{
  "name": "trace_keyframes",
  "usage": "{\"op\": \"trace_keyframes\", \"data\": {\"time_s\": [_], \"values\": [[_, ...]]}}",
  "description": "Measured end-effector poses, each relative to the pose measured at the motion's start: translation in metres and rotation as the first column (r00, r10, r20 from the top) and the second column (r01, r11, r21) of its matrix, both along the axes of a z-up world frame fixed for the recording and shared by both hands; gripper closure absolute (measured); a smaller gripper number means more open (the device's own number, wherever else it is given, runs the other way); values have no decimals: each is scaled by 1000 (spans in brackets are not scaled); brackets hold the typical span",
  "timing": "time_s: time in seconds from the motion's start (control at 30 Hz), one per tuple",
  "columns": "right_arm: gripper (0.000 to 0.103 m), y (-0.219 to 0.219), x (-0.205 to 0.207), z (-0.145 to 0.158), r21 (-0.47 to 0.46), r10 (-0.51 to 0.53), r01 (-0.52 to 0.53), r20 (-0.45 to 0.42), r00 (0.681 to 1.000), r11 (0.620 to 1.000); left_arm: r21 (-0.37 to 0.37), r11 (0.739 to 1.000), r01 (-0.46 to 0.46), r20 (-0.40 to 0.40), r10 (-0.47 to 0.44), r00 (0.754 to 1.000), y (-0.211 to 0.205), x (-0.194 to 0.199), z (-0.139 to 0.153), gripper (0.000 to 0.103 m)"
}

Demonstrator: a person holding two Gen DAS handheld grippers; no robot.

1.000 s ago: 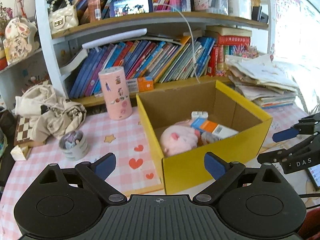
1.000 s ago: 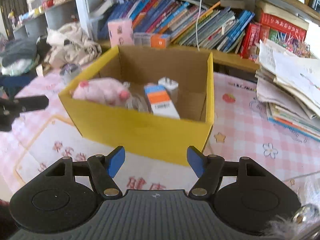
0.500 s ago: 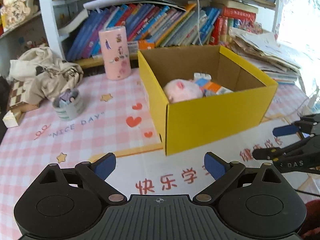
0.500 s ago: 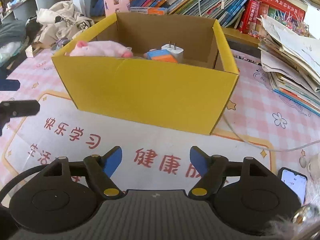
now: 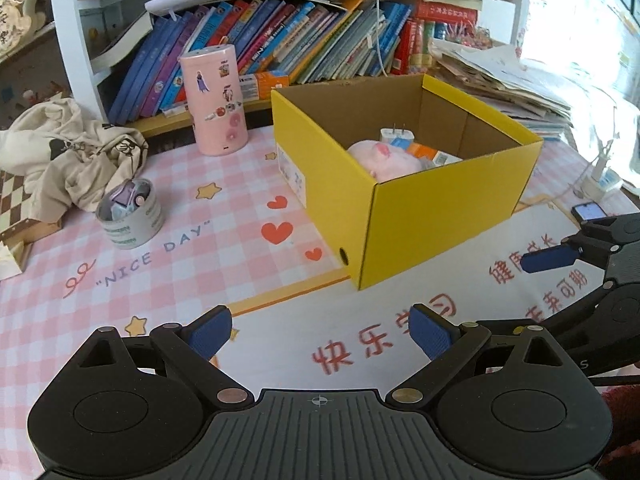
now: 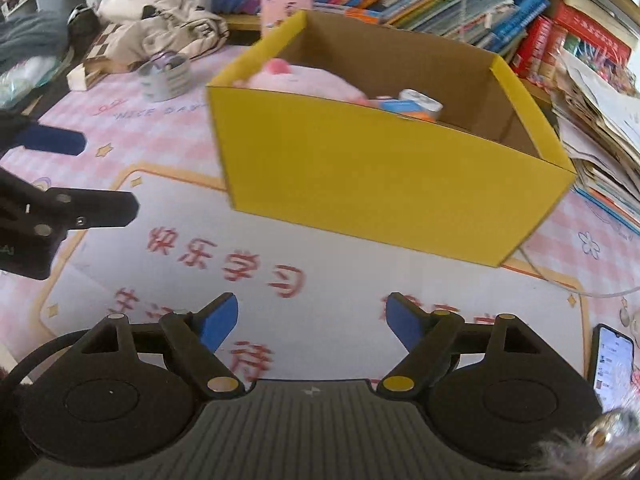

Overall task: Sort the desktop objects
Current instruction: 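Withdraw both open tools up and away from the yellow box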

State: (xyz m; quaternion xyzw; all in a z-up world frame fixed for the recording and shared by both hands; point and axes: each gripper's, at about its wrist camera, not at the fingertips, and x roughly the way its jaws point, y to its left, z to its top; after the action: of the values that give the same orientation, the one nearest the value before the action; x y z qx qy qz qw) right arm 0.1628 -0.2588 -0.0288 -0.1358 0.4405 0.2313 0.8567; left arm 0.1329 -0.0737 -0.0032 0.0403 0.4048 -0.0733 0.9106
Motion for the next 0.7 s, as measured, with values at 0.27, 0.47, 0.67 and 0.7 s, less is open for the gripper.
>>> {"op": "trace_keyframes", "data": {"time_s": [0.27, 0.47, 0.67, 0.7], "values": [[21, 37, -12, -1, -6, -26, 26, -13, 1000, 1000, 1, 1000, 26, -11, -26, 1000, 37, -9, -1, 6], [20, 71, -18, -2, -6, -10, 10, -6, 1000, 1000, 10, 1000, 26, -6, -25, 1000, 65, -15, -1, 6], [20, 105, -23, -3, -1, 8, -8, 9, 1000, 1000, 18, 1000, 11, 5, -11, 1000, 97, -21, 0, 6], [20, 110, -24, -3, -1, 11, -11, 12, 1000, 1000, 19, 1000, 7, 8, -8, 1000, 102, -21, 1, 6]]}}
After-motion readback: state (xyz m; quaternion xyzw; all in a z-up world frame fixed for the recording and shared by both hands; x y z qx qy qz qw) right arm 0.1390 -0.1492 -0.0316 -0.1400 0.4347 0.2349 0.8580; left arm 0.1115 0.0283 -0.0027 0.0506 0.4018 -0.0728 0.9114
